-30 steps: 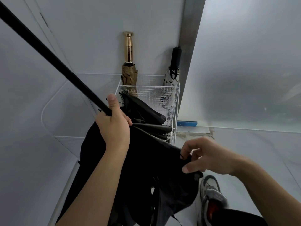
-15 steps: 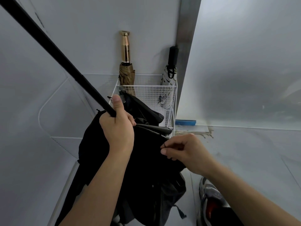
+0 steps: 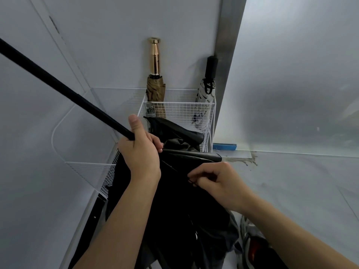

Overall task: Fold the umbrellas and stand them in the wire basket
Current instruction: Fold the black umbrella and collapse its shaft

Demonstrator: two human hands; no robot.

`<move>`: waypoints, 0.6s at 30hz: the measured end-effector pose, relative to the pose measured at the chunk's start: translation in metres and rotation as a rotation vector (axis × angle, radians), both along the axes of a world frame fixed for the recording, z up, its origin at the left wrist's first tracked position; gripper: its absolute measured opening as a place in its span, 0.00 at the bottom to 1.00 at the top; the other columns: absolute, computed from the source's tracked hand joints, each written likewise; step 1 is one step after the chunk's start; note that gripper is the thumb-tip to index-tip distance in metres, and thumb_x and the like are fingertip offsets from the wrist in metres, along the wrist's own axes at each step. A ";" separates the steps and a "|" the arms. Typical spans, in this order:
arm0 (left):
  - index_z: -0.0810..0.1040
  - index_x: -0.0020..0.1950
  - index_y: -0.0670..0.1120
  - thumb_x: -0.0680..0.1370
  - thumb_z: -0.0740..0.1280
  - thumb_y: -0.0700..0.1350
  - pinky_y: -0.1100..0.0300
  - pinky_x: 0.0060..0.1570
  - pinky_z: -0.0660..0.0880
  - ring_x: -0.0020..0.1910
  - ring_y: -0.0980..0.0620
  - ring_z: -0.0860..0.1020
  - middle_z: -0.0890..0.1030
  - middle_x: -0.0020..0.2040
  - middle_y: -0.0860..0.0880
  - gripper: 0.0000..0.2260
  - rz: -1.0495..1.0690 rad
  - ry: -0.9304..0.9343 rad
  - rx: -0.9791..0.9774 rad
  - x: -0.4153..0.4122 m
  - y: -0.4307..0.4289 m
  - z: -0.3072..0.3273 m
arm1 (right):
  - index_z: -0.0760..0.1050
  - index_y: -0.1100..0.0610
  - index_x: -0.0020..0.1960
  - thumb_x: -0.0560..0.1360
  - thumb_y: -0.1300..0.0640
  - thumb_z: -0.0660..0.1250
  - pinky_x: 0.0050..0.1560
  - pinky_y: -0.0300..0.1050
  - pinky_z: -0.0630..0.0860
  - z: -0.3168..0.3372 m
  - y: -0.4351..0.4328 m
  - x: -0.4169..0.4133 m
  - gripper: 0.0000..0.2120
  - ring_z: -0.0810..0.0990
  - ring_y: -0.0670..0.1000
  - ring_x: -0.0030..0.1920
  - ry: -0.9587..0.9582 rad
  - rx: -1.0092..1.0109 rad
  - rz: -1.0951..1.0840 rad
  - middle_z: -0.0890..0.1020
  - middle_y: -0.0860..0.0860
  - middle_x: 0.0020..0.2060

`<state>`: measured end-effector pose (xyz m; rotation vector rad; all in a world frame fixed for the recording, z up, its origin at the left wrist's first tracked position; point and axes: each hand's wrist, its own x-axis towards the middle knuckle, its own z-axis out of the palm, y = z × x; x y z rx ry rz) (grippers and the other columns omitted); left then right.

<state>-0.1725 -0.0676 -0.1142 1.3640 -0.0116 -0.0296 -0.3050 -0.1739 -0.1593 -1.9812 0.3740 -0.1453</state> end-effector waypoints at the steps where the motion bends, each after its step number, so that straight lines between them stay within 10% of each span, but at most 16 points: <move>1: 0.64 0.16 0.49 0.83 0.56 0.59 0.46 0.40 0.79 0.18 0.54 0.68 0.69 0.17 0.51 0.34 0.016 0.011 -0.003 0.002 0.001 0.000 | 0.83 0.44 0.49 0.75 0.63 0.69 0.46 0.36 0.78 0.002 -0.002 -0.003 0.13 0.84 0.41 0.43 -0.011 0.004 0.011 0.86 0.42 0.41; 8: 0.63 0.18 0.50 0.82 0.56 0.59 0.50 0.38 0.79 0.18 0.55 0.68 0.69 0.17 0.50 0.33 0.026 -0.016 0.009 0.002 -0.001 -0.003 | 0.85 0.46 0.48 0.74 0.54 0.74 0.42 0.26 0.71 0.009 0.000 -0.011 0.04 0.81 0.35 0.41 0.018 -0.197 0.072 0.82 0.30 0.37; 18: 0.63 0.26 0.43 0.83 0.56 0.59 0.55 0.33 0.76 0.18 0.54 0.68 0.69 0.17 0.51 0.29 0.102 -0.031 0.022 0.013 0.004 -0.005 | 0.78 0.48 0.37 0.66 0.50 0.80 0.37 0.38 0.73 0.014 -0.044 -0.031 0.10 0.75 0.43 0.32 0.092 -0.181 -0.144 0.80 0.44 0.31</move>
